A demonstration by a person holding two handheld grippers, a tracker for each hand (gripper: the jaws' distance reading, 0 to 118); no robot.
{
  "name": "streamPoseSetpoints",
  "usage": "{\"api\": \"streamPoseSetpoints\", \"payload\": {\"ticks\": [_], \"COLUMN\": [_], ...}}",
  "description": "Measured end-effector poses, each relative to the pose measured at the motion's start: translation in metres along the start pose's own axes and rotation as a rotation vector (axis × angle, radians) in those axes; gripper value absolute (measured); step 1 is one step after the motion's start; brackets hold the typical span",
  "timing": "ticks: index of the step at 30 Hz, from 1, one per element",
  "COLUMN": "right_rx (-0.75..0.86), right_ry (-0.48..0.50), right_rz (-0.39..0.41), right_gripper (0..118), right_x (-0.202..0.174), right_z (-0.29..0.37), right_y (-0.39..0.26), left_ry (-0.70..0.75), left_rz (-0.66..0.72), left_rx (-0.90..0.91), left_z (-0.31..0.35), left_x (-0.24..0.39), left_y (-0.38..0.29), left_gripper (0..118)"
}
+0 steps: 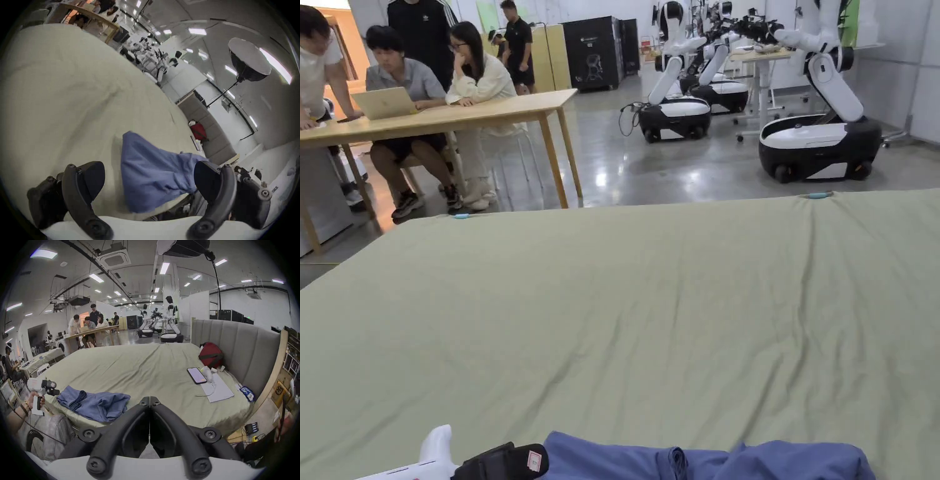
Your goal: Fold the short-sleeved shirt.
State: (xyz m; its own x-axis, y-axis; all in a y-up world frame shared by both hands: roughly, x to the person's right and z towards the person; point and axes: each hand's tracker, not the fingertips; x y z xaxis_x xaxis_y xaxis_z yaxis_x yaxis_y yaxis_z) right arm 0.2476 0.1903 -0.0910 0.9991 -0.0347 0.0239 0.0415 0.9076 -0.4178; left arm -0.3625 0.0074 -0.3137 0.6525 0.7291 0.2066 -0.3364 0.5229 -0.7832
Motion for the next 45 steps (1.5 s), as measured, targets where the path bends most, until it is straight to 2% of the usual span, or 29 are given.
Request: {"api": "streamPoseSetpoints", "payload": {"ticks": [2,3,5,7,11,12,13,14,15,16,18,22,26,27,29,34,37,39,42,45], "right_rx": [0.004,0.005,-0.002,-0.01,-0.013,-0.011,-0.013,-0.016,-0.019,-0.021,-0.023,-0.021,-0.016,-0.014,-0.016,-0.025,-0.033,-0.035,-0.036,-0.032], "right_ry": [-0.008,-0.013,-0.011,-0.015,0.001,0.004,0.007,0.009,0.008,0.007,0.013,0.022,0.042,0.049,0.063,0.087,0.086,0.079,0.068,0.061], "right_rz": [-0.009,-0.011,-0.002,0.013,0.015,0.012,0.012,0.016,0.022,0.028,0.038,0.049,0.056,0.06,0.068,0.072,0.079,0.081,0.074,0.059], "right_gripper": [0,0,0,0,0,0,0,0,0,0,0,0,0,0,0,0,0,0,0,0], "right_x": [0.0,0.0,0.001,0.0,-0.002,-0.002,-0.002,-0.003,-0.003,-0.003,-0.004,-0.005,-0.007,-0.009,-0.012,-0.016,-0.016,-0.015,-0.011,-0.006], "right_z": [0.004,0.005,0.007,0.008,0.006,0.005,0.004,0.003,0.001,0.0,-0.002,-0.007,-0.015,-0.017,-0.02,-0.023,-0.023,-0.023,-0.02,-0.016], "right_y": [0.0,0.001,0.002,0.002,0.003,0.002,0.003,0.004,0.004,0.004,0.005,0.007,0.01,0.01,0.009,0.006,0.005,0.005,0.002,-0.001], "left_ry": [0.015,-0.022,-0.159,-0.259,-0.21,-0.226,-0.208,-0.154,-0.073,-0.008,-0.078,-0.068,0.076,0.116,0.114,0.083,-0.078,-0.111,0.003,0.025], "left_rz": [0.066,0.105,0.124,0.234,0.049,0.06,0.062,0.046,0.039,0.035,0.086,0.108,0.189,0.175,0.179,0.09,0.06,-0.008,-0.078,-0.124], "left_rx": [-0.074,-0.097,-0.055,-0.136,-0.175,-0.192,-0.184,-0.176,-0.173,-0.17,-0.133,0.027,0.104,0.132,0.116,0.123,0.176,0.159,0.112,0.06], "left_z": [-0.018,-0.024,-0.029,-0.043,-0.059,-0.06,-0.057,-0.054,-0.054,-0.052,-0.04,0.002,0.054,0.064,0.076,0.07,0.058,0.044,0.015,-0.025], "left_x": [-0.012,-0.014,-0.011,-0.002,0.013,0.015,0.012,0.006,0.002,-0.003,-0.009,-0.029,-0.057,-0.059,-0.061,-0.007,0.046,0.087,0.117,0.137], "left_y": [0.002,0.0,0.006,0.0,-0.005,-0.005,-0.004,-0.003,-0.004,-0.006,-0.011,-0.004,0.0,0.0,0.002,0.003,0.004,0.001,-0.001,-0.013], "left_gripper": [111,111,111,111,109,103,75,36,15,15,15,15,15,15,15,15,15,15,15,15]}}
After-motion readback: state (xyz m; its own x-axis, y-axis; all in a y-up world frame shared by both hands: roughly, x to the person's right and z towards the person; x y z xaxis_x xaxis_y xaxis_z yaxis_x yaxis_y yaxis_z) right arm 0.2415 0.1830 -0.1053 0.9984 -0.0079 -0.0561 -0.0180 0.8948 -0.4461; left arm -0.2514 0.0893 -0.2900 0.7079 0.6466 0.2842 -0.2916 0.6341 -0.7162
